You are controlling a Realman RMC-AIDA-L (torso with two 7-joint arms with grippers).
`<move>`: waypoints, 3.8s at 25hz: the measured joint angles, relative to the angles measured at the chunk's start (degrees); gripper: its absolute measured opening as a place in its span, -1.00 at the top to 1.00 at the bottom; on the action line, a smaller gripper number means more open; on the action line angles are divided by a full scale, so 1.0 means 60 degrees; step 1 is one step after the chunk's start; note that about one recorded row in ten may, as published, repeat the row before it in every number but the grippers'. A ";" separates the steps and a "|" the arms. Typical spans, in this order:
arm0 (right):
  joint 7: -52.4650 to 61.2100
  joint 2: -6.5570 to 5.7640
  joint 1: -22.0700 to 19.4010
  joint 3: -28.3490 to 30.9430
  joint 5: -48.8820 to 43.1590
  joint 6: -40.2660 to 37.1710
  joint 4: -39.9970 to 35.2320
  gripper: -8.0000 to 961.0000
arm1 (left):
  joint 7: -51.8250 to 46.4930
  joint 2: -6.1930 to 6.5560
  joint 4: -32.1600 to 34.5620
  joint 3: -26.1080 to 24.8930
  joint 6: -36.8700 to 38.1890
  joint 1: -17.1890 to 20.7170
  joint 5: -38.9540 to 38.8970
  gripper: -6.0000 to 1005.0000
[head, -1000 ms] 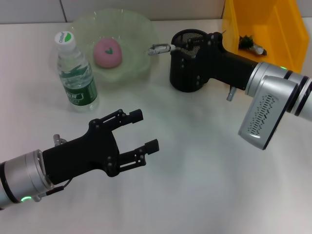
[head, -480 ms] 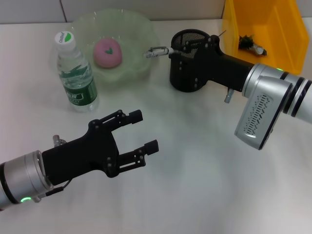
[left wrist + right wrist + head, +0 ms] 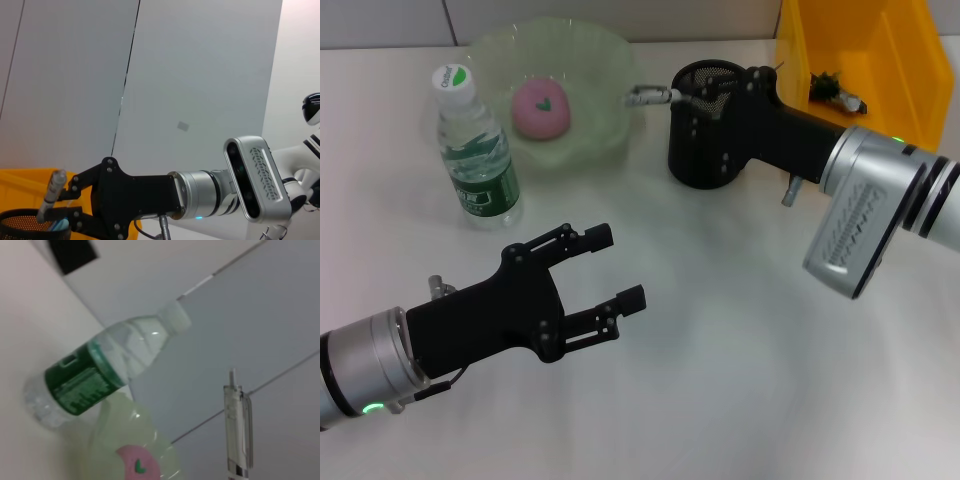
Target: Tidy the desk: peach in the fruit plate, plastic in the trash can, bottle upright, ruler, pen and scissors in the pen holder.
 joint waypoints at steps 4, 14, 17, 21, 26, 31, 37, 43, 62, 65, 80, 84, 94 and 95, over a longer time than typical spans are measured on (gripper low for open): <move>0.0985 0.0000 0.0062 0.0108 0.0001 -0.0002 -0.0039 0.68 | 0.0000 0.0000 0.0001 0.0000 0.0049 -0.0010 -0.0008 -0.57; 0.3282 0.0002 0.0140 0.0119 0.0448 -0.0100 0.0076 0.66 | 0.0000 0.0000 0.0000 0.0001 0.0101 -0.0012 -0.0009 -0.57; 0.3453 0.0002 0.0147 0.0121 0.0684 -0.0126 0.0161 0.65 | 0.0000 0.0000 0.0000 0.0001 0.0126 -0.0018 -0.0009 -0.57; 0.4392 0.0002 0.0180 0.0124 0.0983 -0.0074 0.0251 0.64 | -0.0001 0.0000 0.0000 0.0001 0.0193 -0.0023 -0.0007 -0.57; 0.5059 0.0001 0.0282 0.0136 0.1294 0.0138 0.0461 0.63 | -0.0001 0.0000 0.0000 0.0001 0.0221 -0.0026 -0.0007 -0.57; 0.5584 -0.0001 0.0334 0.0137 0.1757 0.0446 0.0744 0.62 | -0.0001 0.0001 0.0000 0.0001 0.0264 -0.0026 -0.0007 -0.57; 0.6449 0.0002 0.0340 0.0260 0.1758 0.0452 0.0771 0.61 | -0.0001 0.0000 0.0001 0.0001 0.0296 -0.0026 -0.0007 -0.57; 0.6551 0.0008 0.0359 0.0707 0.1758 0.0495 0.0998 0.59 | -0.0001 0.0000 0.0014 0.0001 0.0321 -0.0026 -0.0007 -0.57; 0.6561 0.0015 0.0332 0.0868 0.1757 0.0498 0.1103 0.55 | -0.0001 0.0042 0.0094 0.0000 0.0413 0.0019 -0.0007 -0.57; 0.6561 0.0015 0.0329 0.0868 0.1756 0.0497 0.1102 0.54 | -0.0001 0.0044 0.0102 0.0001 0.0419 0.0019 -0.0007 -0.57; 0.6568 0.0014 0.0244 0.1251 0.1756 0.0392 0.1087 -0.08 | 0.0112 0.0044 0.0104 0.0000 0.0451 0.0003 -0.0007 -0.57; 0.6571 0.0014 0.0244 0.1251 0.1756 0.0317 0.1080 -0.21 | 0.0115 0.0044 0.0103 0.0000 0.0451 -0.0008 -0.0007 -0.57; 0.6518 0.0014 0.0154 0.1347 0.1756 0.0048 0.1040 -0.47 | 0.0117 0.0044 0.0103 0.0000 0.0450 -0.0026 -0.0007 -0.57; 0.6518 0.0012 0.0123 0.1347 0.1756 -0.0051 0.1038 -0.50 | 0.0117 0.0045 0.0103 0.0001 0.0450 -0.0026 -0.0007 -0.57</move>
